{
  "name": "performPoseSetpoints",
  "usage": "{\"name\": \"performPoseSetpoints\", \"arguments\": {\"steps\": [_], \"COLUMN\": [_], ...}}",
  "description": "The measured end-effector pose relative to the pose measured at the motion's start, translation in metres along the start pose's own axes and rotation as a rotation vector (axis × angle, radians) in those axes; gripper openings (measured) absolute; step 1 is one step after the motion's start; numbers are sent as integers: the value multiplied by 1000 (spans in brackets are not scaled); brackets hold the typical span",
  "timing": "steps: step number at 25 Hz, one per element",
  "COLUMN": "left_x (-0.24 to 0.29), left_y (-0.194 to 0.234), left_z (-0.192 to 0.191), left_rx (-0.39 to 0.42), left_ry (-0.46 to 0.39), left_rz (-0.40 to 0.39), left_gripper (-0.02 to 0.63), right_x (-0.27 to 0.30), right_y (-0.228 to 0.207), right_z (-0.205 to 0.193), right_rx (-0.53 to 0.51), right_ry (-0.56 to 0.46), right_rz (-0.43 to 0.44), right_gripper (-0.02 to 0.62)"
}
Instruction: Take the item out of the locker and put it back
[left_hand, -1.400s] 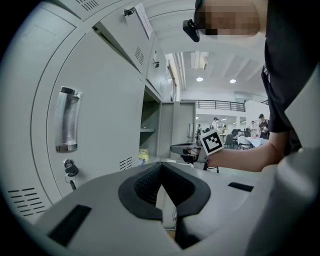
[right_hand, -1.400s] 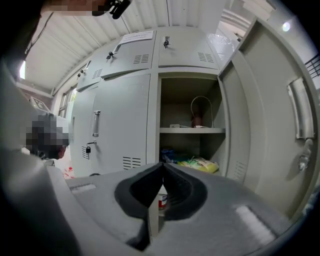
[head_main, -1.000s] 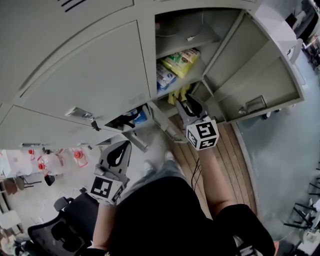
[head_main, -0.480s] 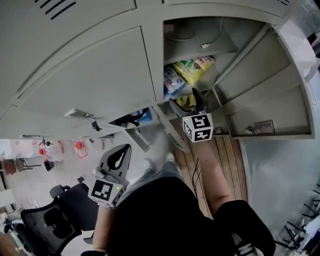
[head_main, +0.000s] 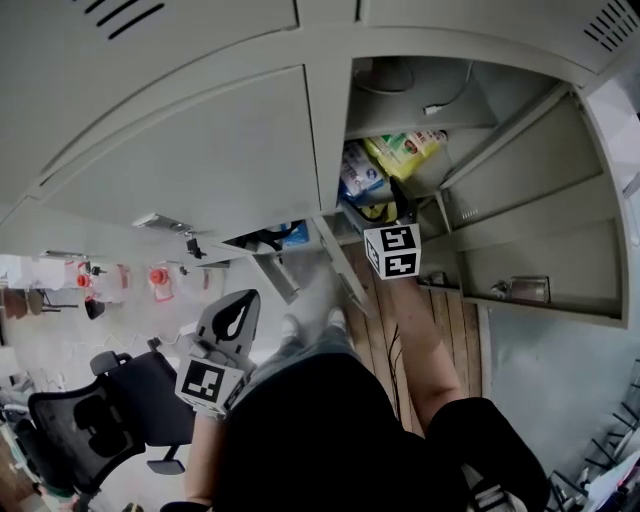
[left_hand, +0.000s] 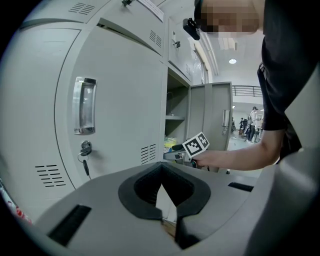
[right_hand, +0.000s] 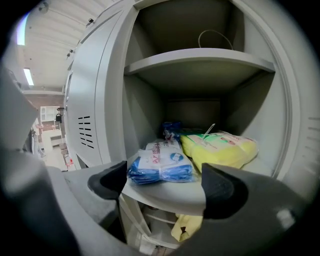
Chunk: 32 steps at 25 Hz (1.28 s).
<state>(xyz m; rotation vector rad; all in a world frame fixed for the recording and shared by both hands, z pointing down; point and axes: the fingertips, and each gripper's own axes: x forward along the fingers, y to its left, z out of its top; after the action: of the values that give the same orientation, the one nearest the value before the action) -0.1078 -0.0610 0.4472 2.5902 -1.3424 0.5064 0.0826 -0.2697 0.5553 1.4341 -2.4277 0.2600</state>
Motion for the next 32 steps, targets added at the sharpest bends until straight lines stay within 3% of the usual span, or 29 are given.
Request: {"name": "performPoseSetpoints", "arguments": {"steps": [11,20,32], "left_x": [2,0,-11], "left_y": [2,-1,-2], "left_z": [-3,-2,-9], "left_rx": [-15,-25,-29], "left_ry": [7,-14,-12], "left_rz": [35,31,19], "left_gripper": [11,11,11], "right_x": [17,12,-3], "right_y": [6,12,14], "right_z": [-5,-6,-5], "right_rx": [-64,-62,-25], "right_ry": [56,66,58], "right_rz": [34,46,27], "right_gripper": [475,392,364]}}
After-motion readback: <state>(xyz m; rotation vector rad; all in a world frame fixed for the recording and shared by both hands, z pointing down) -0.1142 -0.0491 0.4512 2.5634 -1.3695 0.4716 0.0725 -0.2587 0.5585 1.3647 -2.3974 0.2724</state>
